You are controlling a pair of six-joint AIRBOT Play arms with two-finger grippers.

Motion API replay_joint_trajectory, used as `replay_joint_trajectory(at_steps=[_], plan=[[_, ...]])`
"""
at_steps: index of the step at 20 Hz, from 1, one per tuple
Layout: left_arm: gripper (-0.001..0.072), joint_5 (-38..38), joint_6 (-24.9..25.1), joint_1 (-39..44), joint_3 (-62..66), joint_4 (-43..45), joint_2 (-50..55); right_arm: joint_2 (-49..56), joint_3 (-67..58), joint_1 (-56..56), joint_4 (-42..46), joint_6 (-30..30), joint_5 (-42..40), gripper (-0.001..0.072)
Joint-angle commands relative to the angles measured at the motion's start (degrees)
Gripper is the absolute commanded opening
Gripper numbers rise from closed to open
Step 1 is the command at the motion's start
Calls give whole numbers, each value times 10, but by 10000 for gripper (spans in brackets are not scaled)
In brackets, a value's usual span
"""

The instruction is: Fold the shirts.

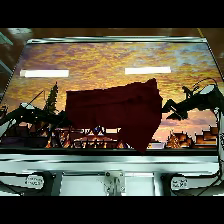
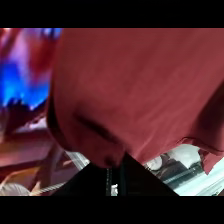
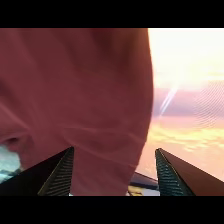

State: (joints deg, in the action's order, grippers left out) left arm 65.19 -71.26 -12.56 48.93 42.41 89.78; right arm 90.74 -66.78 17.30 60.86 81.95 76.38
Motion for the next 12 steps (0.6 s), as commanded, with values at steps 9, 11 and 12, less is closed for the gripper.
replay_joint_trajectory(at_steps=[9,11,12], plan=[[41,6,23,-36,1,-4,-58,41,87,-24,-72,-12,-86,619],[41,8,23,-40,2,-4,-61,40,87,-47,-65,-18,-107,319],[40,14,23,-45,9,-4,-63,34,86,-53,-65,-18,-117,157]])
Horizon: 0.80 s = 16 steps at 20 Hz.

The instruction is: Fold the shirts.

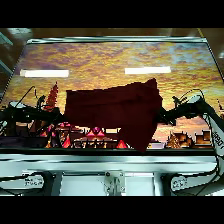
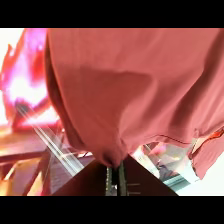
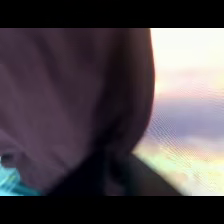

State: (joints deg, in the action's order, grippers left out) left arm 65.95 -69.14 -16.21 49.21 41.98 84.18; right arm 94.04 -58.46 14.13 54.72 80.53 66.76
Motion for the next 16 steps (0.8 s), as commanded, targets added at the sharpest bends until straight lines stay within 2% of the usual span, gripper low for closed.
replay_joint_trajectory(at_steps=[1,5,7,10,13,14,16], plan=[[40,13,2,-14,19,3,-13,-9,-1,-24,-7,-7,-24,67],[38,16,12,-20,139,53,-106,-129,-71,-24,-26,-108,-23,64],[39,10,17,-21,245,56,-176,-217,-149,-24,-28,-120,-37,64],[40,-25,16,-21,444,56,-272,-361,-286,-24,-27,-120,-116,64],[40,-92,14,-21,596,64,-349,-486,-374,-24,-2,-88,-207,64],[40,-105,5,-21,628,76,-371,-516,-392,-24,22,-69,-205,64],[40,-101,-43,-21,668,123,-415,-573,-414,-24,82,-25,-166,64]])
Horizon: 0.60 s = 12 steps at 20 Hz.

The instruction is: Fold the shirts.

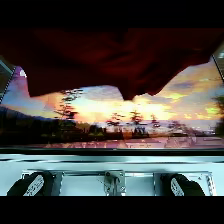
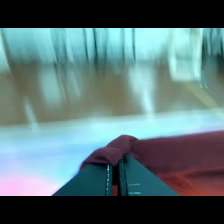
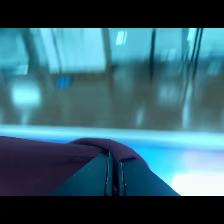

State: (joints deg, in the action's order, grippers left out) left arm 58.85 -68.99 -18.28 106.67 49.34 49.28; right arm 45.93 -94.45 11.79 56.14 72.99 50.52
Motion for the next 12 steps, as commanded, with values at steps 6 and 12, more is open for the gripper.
replay_joint_trajectory(at_steps=[6,12], plan=[[40,105,-104,0,95,208,-156,-189,-57,-1,190,144,97,64],[40,268,-104,0,12,218,-155,-157,-57,-1,226,147,254,64]])
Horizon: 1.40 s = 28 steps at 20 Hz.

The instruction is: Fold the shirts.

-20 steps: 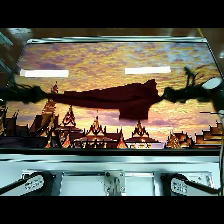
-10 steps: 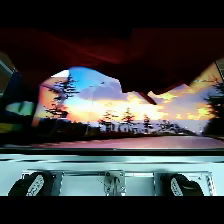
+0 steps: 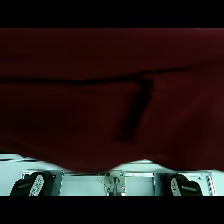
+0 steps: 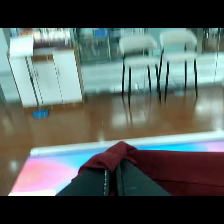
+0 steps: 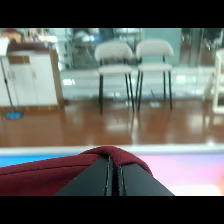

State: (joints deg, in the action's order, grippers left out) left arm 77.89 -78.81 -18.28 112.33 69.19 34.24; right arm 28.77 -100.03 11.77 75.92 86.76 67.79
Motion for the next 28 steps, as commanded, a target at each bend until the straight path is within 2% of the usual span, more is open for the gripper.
replay_joint_trajectory(at_steps=[1,5,7,10,12,15,18,20,22,23,26,28], plan=[[40,88,-6,0,-83,20,-4,32,-1,0,27,9,102,64],[40,91,-3,0,-280,21,-1,154,19,-1,14,0,212,63],[40,81,-3,0,-380,30,13,228,73,-1,-7,-5,216,63],[40,-7,-4,0,-504,30,73,345,163,-17,-33,-11,93,62],[40,-68,-6,0,-525,20,150,434,176,-59,-32,-8,13,63],[40,-167,2,1,-504,-10,289,540,176,-112,-34,16,-149,63],[41,-254,10,9,-452,-78,416,606,176,-133,-35,27,-317,63],[41,-304,62,26,-413,-126,484,636,176,-134,-41,27,-402,63],[41,-354,92,49,-379,-142,536,663,176,-134,-41,27,-456,64],[41,-382,92,59,-367,-142,557,677,176,-134,-41,27,-474,63],[41,-456,91,85,-355,-143,601,711,176,-134,-41,27,-488,64],[41,-463,91,98,-355,-142,622,728,176,-134,-49,33,-479,64]])
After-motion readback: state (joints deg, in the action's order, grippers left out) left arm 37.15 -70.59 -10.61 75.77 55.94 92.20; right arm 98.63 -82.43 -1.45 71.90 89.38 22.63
